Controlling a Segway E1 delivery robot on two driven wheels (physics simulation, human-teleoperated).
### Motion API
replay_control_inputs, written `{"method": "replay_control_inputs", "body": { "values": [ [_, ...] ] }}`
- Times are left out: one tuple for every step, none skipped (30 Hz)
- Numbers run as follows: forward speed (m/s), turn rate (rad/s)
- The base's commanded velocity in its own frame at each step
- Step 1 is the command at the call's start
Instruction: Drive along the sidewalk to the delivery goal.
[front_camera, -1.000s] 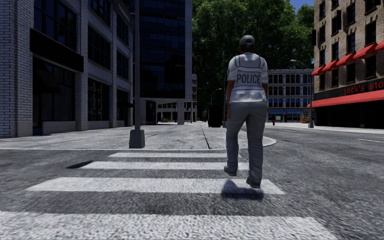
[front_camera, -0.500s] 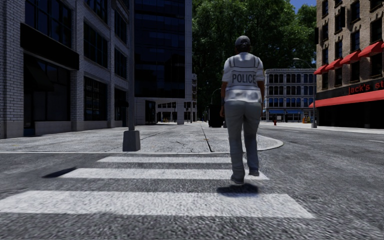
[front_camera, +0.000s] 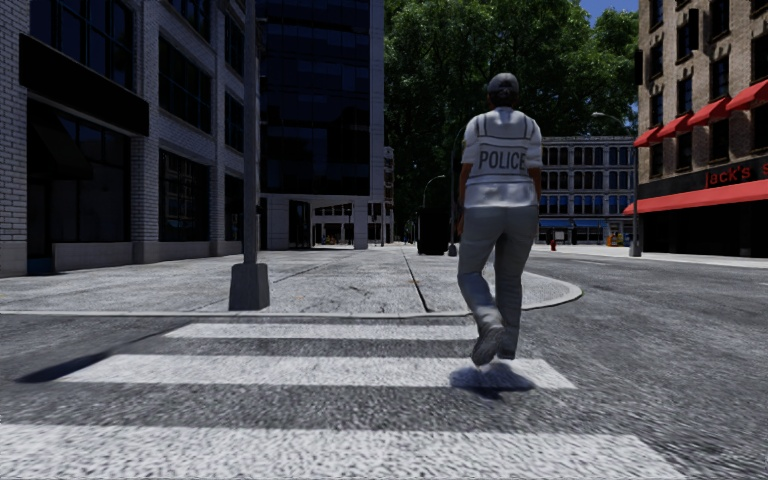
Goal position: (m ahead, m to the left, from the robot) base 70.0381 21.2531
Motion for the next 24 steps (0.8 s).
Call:
{"method": "replay_control_inputs", "body": {
  "values": [
    [0.99,0.00],
    [0.99,0.00],
    [0.99,0.00],
    [0.99,0.00],
    [0.98,0.00],
    [0.98,0.00],
    [0.97,0.00],
    [0.97,0.00],
    [0.97,0.00],
    [0.97,0.00],
    [0.96,0.00],
    [0.96,0.00],
    [0.96,0.00],
    [0.96,0.00],
    [0.96,0.00],
    [0.96,0.00],
    [0.96,0.00],
    [0.96,0.00],
    [0.96,0.00],
    [0.96,0.00],
    [0.96,0.00],
    [0.96,0.00],
    [0.96,0.00],
    [0.96,0.00]
  ]
}}
